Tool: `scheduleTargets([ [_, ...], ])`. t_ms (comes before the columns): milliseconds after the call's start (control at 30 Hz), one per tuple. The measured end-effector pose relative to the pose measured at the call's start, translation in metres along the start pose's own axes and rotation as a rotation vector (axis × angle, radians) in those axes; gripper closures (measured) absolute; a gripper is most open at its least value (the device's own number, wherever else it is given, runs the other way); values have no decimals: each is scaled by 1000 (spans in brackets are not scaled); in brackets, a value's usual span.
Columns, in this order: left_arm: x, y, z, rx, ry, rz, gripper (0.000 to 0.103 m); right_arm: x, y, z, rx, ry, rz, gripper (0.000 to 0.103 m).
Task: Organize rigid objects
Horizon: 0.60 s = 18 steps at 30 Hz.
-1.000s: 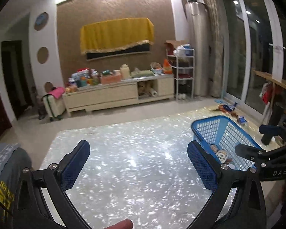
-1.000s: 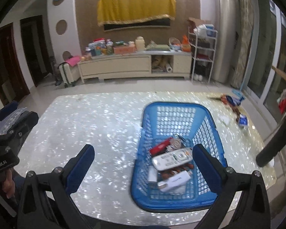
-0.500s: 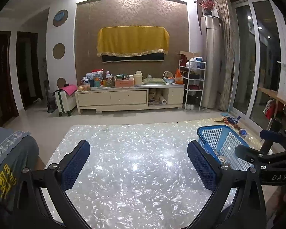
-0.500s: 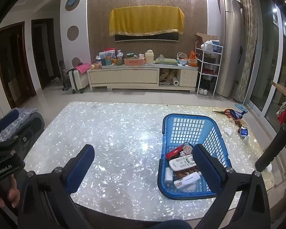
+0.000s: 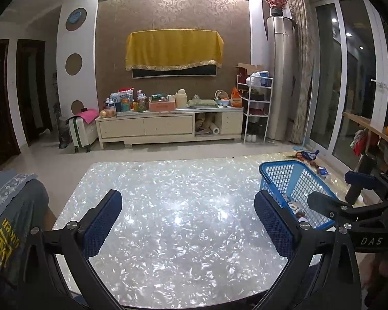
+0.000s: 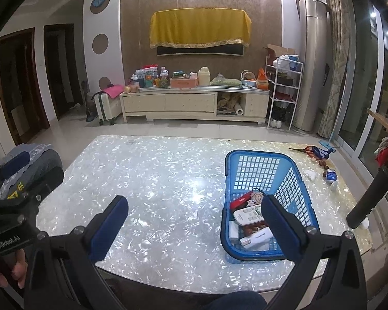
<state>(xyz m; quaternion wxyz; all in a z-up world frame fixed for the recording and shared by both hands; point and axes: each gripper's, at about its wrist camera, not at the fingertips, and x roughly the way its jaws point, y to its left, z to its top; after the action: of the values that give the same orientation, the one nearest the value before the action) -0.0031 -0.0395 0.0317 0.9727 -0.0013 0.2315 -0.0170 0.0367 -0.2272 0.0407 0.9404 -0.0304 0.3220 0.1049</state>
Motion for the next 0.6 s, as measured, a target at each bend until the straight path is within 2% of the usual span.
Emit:
scheduleTargets([
  [600,-2,9,-3,-6,21,-3,0,-4,5,-4,-1,-1,17,0],
])
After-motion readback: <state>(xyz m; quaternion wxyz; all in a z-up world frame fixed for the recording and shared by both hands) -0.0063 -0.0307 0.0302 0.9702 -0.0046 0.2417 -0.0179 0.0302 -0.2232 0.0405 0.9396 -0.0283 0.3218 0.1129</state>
